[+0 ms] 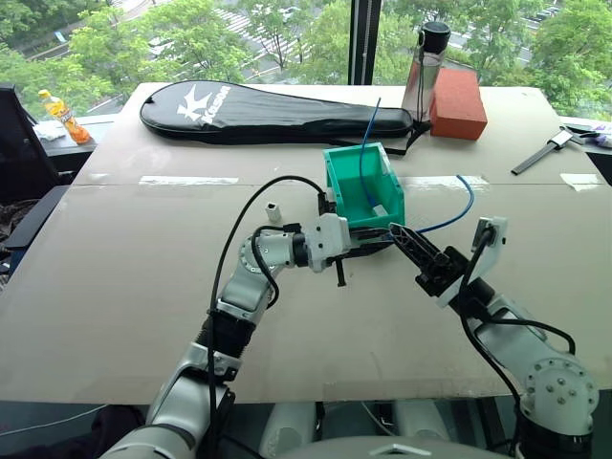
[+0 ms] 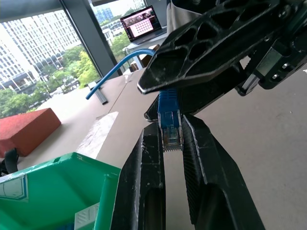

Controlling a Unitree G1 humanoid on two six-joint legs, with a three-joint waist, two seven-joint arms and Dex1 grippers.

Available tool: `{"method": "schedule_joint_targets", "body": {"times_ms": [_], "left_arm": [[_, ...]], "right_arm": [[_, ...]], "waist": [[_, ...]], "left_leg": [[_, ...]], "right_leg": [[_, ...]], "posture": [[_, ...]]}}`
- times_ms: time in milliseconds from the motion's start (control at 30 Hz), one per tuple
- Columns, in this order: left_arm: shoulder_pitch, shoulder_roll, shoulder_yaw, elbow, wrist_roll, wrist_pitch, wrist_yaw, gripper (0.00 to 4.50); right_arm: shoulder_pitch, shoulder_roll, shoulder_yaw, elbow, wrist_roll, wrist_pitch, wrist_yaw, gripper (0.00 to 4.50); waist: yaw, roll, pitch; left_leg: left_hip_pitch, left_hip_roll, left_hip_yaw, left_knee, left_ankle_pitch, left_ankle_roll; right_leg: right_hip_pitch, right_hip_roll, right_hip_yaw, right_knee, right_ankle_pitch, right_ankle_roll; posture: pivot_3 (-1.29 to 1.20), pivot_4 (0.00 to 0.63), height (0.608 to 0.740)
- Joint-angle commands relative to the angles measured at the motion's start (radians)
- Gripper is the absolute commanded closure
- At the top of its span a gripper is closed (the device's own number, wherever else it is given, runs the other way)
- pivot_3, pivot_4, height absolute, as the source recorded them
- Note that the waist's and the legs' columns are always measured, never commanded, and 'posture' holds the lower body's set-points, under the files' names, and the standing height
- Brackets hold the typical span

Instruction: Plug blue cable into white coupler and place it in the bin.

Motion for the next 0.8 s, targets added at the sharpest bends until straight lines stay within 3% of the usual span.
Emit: {"method": "schedule_joint_targets", "body": {"times_ms": [33,300,500,633,800], "left_arm": [[0.008,0.005,0.011,-0.049,-0.009,-0.020,0.008,4.50],[0.031,0.028,0.023,-0.067,-0.026,0.014,0.000,4.50],[0.130,0.140,0.158,-0.160,-0.108,0.218,0.063,1.59],[0.188,0.202,0.275,-0.177,-0.138,0.303,0.142,1.59],[0.205,0.281,0.398,-0.035,-0.128,0.349,0.201,1.59]], "right_arm": [[-0.009,-0.012,0.014,-0.021,0.033,-0.028,0.005,4.44],[-0.004,-0.040,0.029,-0.018,0.045,-0.045,0.014,4.44],[-0.024,-0.075,0.035,0.011,0.045,-0.053,0.046,4.50],[-0.021,-0.094,0.037,0.026,0.036,-0.058,0.070,4.50],[-0.033,-0.112,0.041,0.054,0.012,-0.065,0.103,4.50]], "waist": [[-0.001,0.000,0.000],[-0.001,0.000,0.000],[-0.015,0.000,0.000],[-0.021,0.001,0.000],[-0.020,0.001,0.000]], "left_leg": [[0.000,0.000,0.000,0.000,0.000,0.000],[0.000,0.000,0.000,0.000,0.000,0.000],[0.000,0.001,0.000,0.000,0.000,0.000],[0.000,0.002,0.000,0.000,0.000,0.000],[0.000,0.001,0.000,0.000,0.000,0.000]], "right_leg": [[0.000,0.000,0.000,0.000,0.000,0.000],[0.000,0.000,0.000,0.000,0.000,0.000],[-0.001,0.001,0.001,0.000,0.000,0.000],[-0.001,0.001,0.000,0.000,0.000,0.000],[-0.001,0.001,0.000,0.000,-0.002,0.003]], "posture": [[0.00,0.150,0.740],[0.00,0.150,0.740],[0.00,0.150,0.740],[0.00,0.150,0.740],[0.00,0.150,0.740]]}}
